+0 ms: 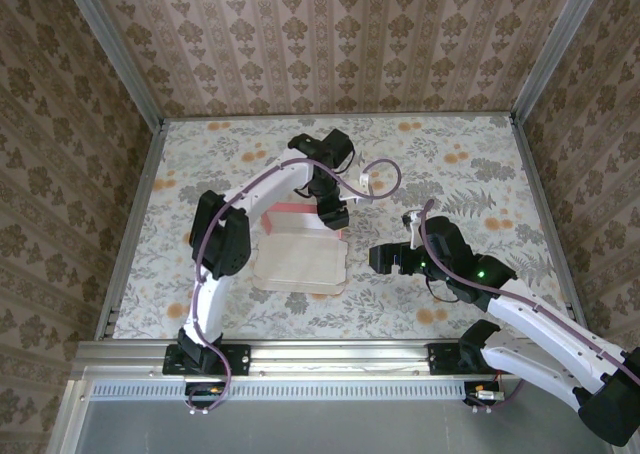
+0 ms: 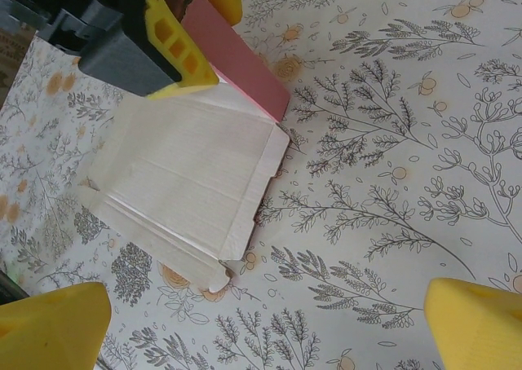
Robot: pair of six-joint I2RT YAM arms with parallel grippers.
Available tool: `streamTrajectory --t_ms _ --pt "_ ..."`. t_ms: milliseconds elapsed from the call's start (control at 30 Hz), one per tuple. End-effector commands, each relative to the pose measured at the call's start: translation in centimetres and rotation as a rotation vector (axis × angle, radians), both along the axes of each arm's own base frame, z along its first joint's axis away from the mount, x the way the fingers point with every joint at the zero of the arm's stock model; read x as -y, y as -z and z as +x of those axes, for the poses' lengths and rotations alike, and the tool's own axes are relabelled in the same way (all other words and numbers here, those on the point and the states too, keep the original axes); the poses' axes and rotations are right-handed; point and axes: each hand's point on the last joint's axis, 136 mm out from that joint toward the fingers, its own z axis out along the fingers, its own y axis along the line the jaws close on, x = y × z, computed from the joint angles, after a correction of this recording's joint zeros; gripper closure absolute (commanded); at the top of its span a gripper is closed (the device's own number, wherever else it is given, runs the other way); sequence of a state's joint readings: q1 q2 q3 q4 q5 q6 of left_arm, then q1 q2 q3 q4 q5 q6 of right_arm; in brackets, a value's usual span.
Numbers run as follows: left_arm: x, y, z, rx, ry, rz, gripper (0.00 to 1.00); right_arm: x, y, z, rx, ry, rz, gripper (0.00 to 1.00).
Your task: Fold the paper box
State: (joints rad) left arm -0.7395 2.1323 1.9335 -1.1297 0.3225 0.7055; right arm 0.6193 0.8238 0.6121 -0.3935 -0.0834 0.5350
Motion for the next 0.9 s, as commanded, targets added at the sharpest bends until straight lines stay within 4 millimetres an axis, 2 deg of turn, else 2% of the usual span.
streamTrajectory --t_ms 0,133,233,400,500,733,867 --pt "0.2 0.3 -0.1 0.01 0.041 0.019 0.49 0.3 0.2 -0.1 -0.009 0.006 -0.004 0.0" --pt "0.1 0.7 -0.1 0.001 0.043 0.027 0.51 0.4 0.2 -0.1 -0.009 0.009 -0.007 0.0" --pt "0.1 0.8 -0.1 -0.002 0.048 0.033 0.58 0.4 0.2 -0.1 -0.009 0.009 -0.008 0.0" --pt "0.0 1.0 0.0 -0.006 0.043 0.034 0.6 0.4 0.2 -0.1 -0.008 0.008 -0.012 0.0" --pt "-0.1 1.0 0.1 -0.009 0.041 0.037 0.66 0.4 0.2 -0.1 -0.008 0.009 -0.01 0.0" --pt "-0.4 0.6 0.4 -0.026 -0.014 0.029 0.66 0.3 0.2 0.0 -0.012 0.006 -0.012 0.0" --pt "-1.0 0.0 1.3 -0.068 -0.123 0.003 0.67 -0.1 0.3 0.1 -0.029 0.001 0.003 0.0"
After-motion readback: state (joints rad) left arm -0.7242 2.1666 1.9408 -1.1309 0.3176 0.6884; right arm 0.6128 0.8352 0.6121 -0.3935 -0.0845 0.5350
